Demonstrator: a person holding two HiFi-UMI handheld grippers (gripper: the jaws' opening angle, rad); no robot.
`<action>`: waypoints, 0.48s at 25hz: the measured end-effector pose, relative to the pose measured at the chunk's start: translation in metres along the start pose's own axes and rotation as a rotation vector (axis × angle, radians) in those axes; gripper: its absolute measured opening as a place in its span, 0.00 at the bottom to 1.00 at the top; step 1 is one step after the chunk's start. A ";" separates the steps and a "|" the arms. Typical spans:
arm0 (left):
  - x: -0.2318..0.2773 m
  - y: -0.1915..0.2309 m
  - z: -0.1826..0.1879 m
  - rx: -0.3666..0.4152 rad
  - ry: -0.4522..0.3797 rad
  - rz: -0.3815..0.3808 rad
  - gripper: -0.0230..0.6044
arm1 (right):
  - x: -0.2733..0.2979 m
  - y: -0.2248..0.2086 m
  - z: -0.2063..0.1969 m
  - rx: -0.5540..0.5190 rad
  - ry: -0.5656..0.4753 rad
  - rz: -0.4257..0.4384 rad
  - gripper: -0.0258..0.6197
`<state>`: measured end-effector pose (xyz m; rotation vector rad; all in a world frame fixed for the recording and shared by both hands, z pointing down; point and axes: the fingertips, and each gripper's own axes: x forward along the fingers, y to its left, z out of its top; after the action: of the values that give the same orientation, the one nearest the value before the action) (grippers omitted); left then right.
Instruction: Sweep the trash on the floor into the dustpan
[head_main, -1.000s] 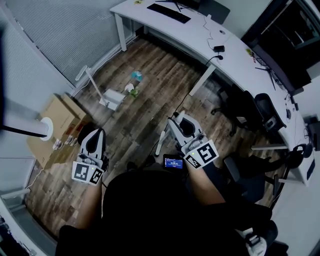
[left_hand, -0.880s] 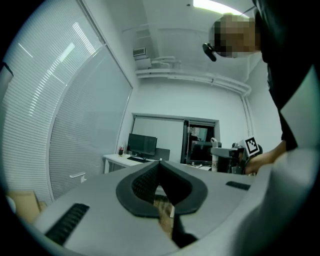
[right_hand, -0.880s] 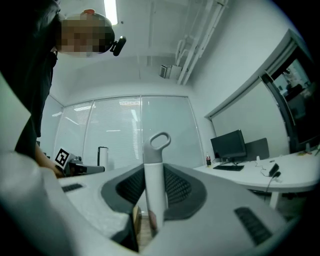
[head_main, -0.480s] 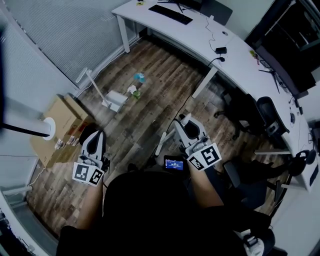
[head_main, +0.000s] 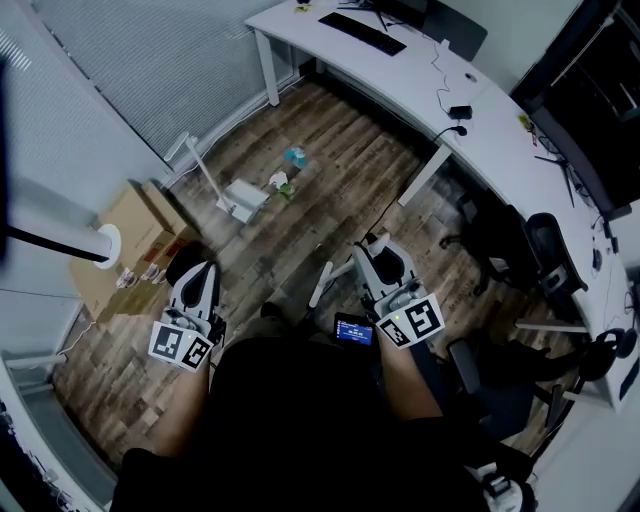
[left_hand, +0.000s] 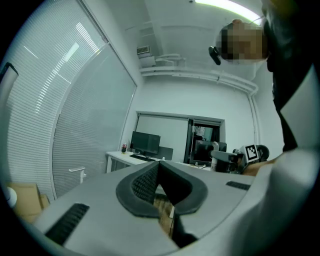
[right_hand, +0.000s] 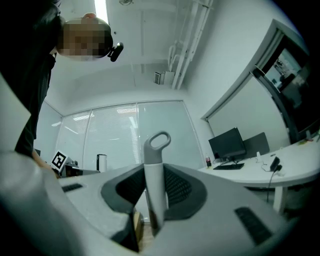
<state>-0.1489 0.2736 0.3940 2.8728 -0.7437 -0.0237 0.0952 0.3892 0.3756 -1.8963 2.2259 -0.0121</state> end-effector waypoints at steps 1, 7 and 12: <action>0.000 0.001 0.000 0.000 0.003 0.001 0.03 | 0.001 -0.001 -0.001 0.003 0.000 0.003 0.19; 0.006 0.011 0.000 0.003 0.036 -0.010 0.03 | 0.011 -0.005 -0.006 0.024 0.000 0.002 0.19; 0.020 0.020 -0.006 -0.010 0.042 -0.037 0.03 | 0.015 -0.014 -0.013 0.036 0.004 -0.018 0.19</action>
<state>-0.1403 0.2479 0.4040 2.8680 -0.6805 0.0285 0.1048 0.3705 0.3880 -1.8991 2.1960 -0.0581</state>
